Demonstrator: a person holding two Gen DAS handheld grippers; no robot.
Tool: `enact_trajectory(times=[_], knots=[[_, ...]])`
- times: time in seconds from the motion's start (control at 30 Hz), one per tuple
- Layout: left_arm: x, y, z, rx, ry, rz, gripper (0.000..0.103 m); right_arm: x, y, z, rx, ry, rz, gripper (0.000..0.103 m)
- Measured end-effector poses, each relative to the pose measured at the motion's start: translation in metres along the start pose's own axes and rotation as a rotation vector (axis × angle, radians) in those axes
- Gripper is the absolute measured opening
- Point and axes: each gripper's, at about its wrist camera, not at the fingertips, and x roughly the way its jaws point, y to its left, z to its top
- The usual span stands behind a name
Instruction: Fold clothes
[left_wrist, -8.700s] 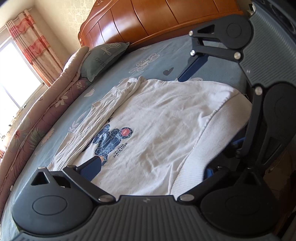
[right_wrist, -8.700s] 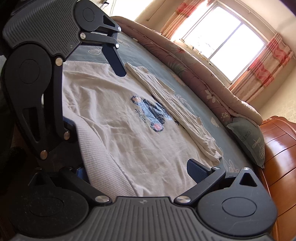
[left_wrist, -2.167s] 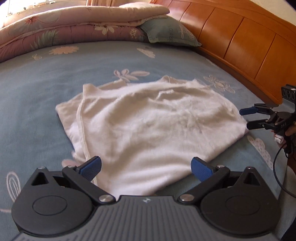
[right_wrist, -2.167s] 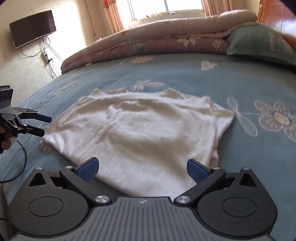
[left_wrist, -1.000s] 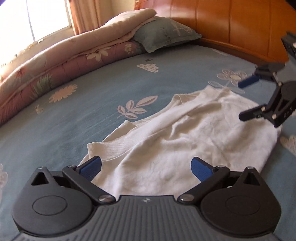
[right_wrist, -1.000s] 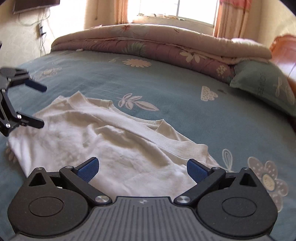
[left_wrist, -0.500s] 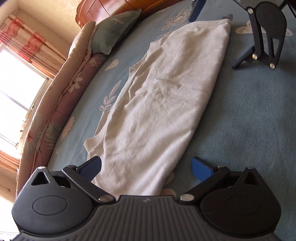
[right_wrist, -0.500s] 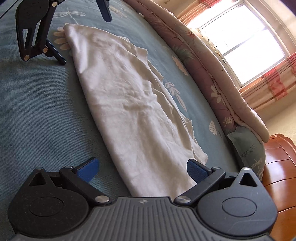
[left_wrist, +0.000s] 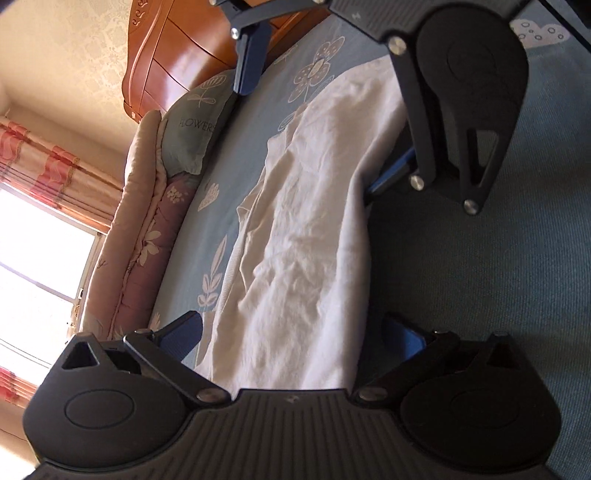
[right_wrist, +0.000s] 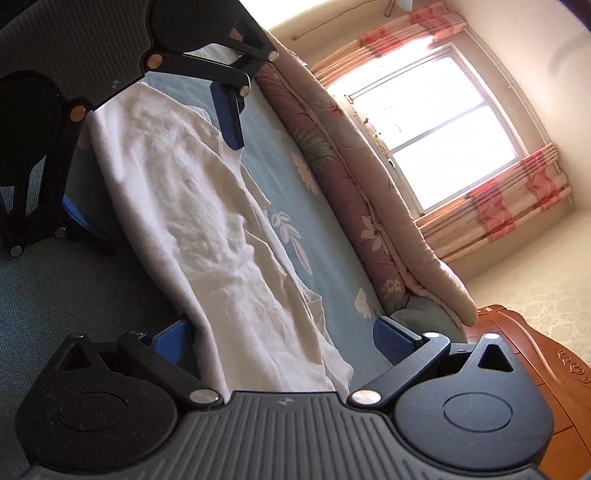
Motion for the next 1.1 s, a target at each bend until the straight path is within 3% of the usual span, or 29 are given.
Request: enact_trajectory(times=[0.2, 0.5, 0.6, 0.77, 0.87, 1.1], knots=[[0.000, 0.010, -0.018, -0.044, 0.064, 0.048, 0.102, -0.002, 0.015, -0.013, -0.056, 0.040, 0.058, 0.103], [-0.003, 0.029, -0.069, -0.060, 0.200, 0.096, 0.103, 0.013, -0.004, -0.042, -0.028, 0.127, 0.005, 0.103], [-0.002, 0.026, -0.066, -0.044, 0.196, 0.112, 0.102, 0.021, -0.014, -0.053, -0.018, 0.160, -0.022, 0.103], [0.006, 0.024, -0.038, -0.054, 0.136, 0.088, 0.102, 0.031, -0.003, -0.032, -0.001, 0.120, -0.018, 0.103], [0.008, 0.020, -0.031, 0.008, 0.114, 0.085, 0.102, 0.034, 0.003, -0.022, -0.016, 0.100, -0.023, 0.103], [0.012, 0.026, -0.063, 0.044, 0.203, 0.132, 0.102, 0.029, -0.014, -0.058, -0.045, 0.157, -0.064, 0.103]])
